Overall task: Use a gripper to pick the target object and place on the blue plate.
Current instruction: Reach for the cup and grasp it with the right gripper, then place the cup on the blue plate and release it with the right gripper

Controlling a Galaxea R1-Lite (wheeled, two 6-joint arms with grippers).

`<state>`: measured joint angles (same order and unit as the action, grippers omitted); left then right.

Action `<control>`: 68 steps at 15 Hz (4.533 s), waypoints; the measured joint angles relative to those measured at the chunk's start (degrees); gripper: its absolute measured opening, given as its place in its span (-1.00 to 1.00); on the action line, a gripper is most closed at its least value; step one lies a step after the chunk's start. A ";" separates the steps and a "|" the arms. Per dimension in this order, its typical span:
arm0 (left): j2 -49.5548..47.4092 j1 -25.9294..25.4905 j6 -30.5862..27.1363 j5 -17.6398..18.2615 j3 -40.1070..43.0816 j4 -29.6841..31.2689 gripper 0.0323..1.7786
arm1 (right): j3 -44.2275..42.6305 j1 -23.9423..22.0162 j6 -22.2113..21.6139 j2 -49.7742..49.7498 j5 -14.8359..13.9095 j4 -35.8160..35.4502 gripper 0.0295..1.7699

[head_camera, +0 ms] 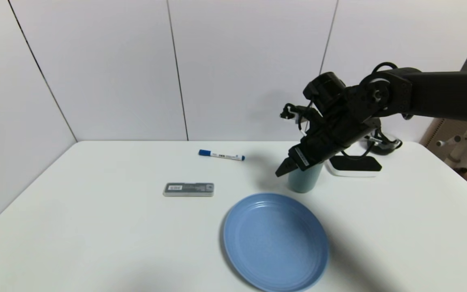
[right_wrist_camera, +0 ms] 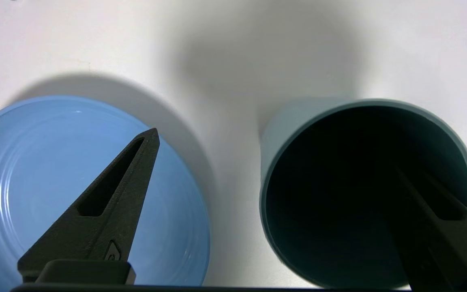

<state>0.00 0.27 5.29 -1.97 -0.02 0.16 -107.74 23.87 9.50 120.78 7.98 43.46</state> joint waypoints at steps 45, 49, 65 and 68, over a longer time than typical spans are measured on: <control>0.00 0.00 0.00 0.00 0.02 -0.02 0.90 | 47.93 17.31 1.90 -25.14 0.26 -41.48 -0.90; 0.00 0.00 -0.02 -0.02 0.02 0.00 0.90 | 55.49 17.40 1.66 -24.21 0.20 -50.57 -0.90; 0.00 0.00 0.02 0.00 0.02 0.00 0.90 | 58.87 17.42 0.39 -23.30 0.09 -54.53 0.36; 0.00 0.00 0.00 -0.02 0.02 -0.02 0.90 | 60.66 17.31 0.61 -25.20 -0.05 -54.07 0.54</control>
<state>0.00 0.27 5.29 -2.00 0.00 0.13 -47.08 41.18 10.11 95.59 7.94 -10.61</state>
